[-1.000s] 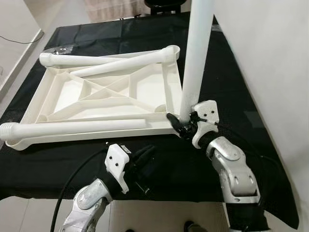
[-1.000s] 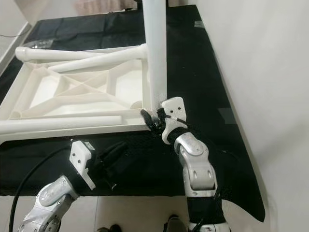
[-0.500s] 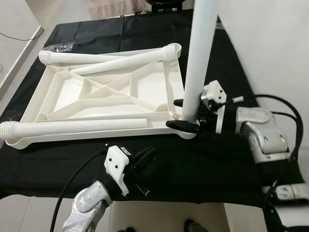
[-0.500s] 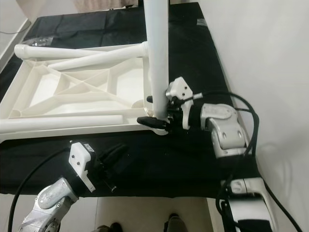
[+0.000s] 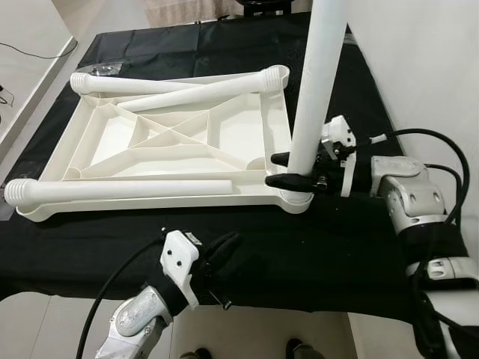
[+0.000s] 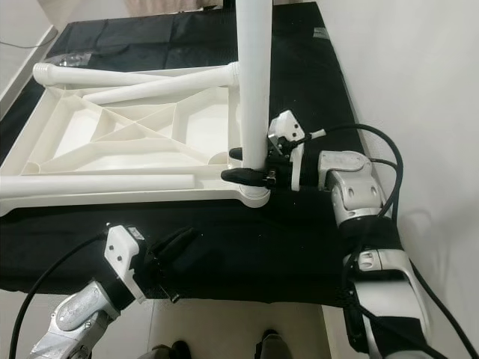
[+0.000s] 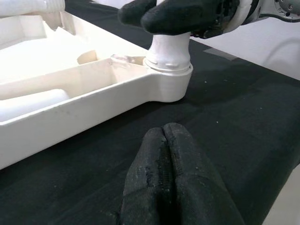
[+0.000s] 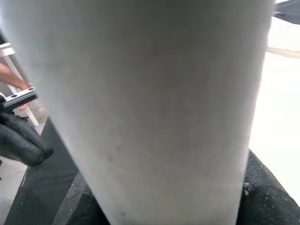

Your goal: Building children table

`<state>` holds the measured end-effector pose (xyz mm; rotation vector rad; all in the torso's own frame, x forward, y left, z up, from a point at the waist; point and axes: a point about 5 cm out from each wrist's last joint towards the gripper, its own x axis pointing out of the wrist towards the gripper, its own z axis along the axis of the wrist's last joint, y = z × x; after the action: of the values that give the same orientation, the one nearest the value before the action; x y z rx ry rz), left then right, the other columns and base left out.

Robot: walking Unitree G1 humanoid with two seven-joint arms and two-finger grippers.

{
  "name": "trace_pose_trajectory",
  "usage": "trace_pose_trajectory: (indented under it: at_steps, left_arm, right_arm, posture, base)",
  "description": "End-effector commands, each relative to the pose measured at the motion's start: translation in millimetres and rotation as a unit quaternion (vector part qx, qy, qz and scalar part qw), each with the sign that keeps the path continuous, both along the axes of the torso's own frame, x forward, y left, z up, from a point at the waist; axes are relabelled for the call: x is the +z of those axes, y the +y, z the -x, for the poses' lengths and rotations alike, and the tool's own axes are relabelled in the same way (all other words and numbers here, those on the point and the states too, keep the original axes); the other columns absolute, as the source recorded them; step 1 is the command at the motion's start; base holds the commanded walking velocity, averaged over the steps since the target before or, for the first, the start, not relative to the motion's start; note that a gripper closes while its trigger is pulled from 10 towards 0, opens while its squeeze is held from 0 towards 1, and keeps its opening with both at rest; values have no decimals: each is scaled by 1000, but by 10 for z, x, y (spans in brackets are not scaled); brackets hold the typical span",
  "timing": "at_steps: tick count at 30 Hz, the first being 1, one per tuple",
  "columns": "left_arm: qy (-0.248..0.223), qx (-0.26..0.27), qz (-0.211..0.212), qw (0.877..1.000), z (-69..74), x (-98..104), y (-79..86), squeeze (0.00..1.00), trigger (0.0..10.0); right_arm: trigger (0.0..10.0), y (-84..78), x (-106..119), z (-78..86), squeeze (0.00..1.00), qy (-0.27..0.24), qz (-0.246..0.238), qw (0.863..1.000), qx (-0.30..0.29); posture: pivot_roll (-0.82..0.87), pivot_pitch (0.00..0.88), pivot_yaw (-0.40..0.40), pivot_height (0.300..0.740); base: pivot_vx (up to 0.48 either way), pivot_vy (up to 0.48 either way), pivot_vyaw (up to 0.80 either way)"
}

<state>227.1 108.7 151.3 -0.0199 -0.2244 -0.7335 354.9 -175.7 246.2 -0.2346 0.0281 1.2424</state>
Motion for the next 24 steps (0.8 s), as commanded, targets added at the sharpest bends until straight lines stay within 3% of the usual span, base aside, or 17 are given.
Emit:
trace_pose_trajectory:
  at_steps: [1, 3, 4, 6, 7, 8, 9, 10, 11, 12, 13, 16, 20, 21, 24]
  left_arm:
    - [8, -6, -2, 1000, 41, -17, 7, 0, 10000]
    - [9, -7, -2, 1000, 41, -20, 7, 0, 10000]
    - [11, -8, -2, 1000, 41, -28, 6, 0, 10000]
    - [12, -8, -2, 1000, 42, -33, 6, 0, 10000]
    - [12, -8, -3, 1000, 45, -35, 11, 0, 10000]
    - [12, -7, -4, 1000, 45, -36, 26, 0, 10000]
    - [12, -6, -5, 1000, 43, -35, 41, 0, 10000]
    - [11, -6, -6, 1000, 34, -30, 53, 0, 10000]
    - [11, -6, -6, 1000, 34, -30, 53, 0, 10000]
    - [11, -5, -6, 1000, 25, -28, 58, 0, 10000]
    - [11, -7, -9, 1000, 11, -36, 61, 0, 10000]
    - [12, -9, -12, 1000, -3, -46, 62, 0, 10000]
    - [17, -21, -15, 1000, -62, -76, 57, 0, 10000]
    - [18, -21, -15, 999, -81, -82, 57, 0, 10000]
    - [13, -10, -18, 1000, -103, -82, 68, 0, 10000]
  right_arm:
    - [0, 49, -110, 22, 0, 31, -14, 999, 24]
    - [0, 11, -134, 32, 0, 26, -13, 1000, 10]
    - [0, -41, -198, 75, 0, 18, -16, 999, -33]
    - [0, -78, -241, 106, 0, 11, -17, 998, -63]
    - [0, -41, -388, 168, 0, 14, -31, 986, -165]
    - [0, 29, -620, 289, 0, 12, -25, 946, -323]
    - [0, 22, -743, 412, 0, 10, -20, 899, -437]
    - [0, 58, -897, 625, 0, 25, -5, 862, -507]
    - [0, 58, -897, 625, 0, 25, -5, 862, -507]
    - [0, 173, -998, 786, 0, 45, -4, 859, -511]
    - [0, 291, -1052, 871, 0, 47, -1, 868, -494]
    - [0, 350, -1057, 872, 0, 35, 3, 874, -484]
    - [0, 430, -1008, 703, 0, 9, 8, 883, -469]
    - [10000, 483, -980, 687, 0, 13, 1, 882, -471]
    - [10000, 551, -892, 669, 0, 9, -26, 885, -464]
  posture:
    - [68, 298, 71, 740]
    - [68, 298, 71, 740]
    - [70, 287, 62, 740]
    - [70, 287, 60, 740]
    - [66, 290, 49, 740]
    - [63, 289, 52, 740]
    - [58, 291, 55, 740]
    - [51, 294, 71, 740]
    - [51, 294, 71, 740]
    - [52, 294, 78, 740]
    - [49, 283, 96, 740]
    - [40, 274, 108, 740]
    - [39, 251, 98, 740]
    - [43, 245, 93, 740]
    - [49, 237, 87, 740]
  base:
    - [0, 0, 0]
    - [0, 0, 0]
    - [0, 0, 0]
    - [0, 0, 0]
    - [0, 0, 0]
    - [0, 0, 0]
    - [0, 0, 0]
    - [0, 0, 0]
    - [0, 0, 0]
    - [0, 0, 0]
    - [0, 0, 0]
    - [0, 0, 0]
    - [0, 0, 0]
    - [0, 0, 0]
    - [0, 0, 0]
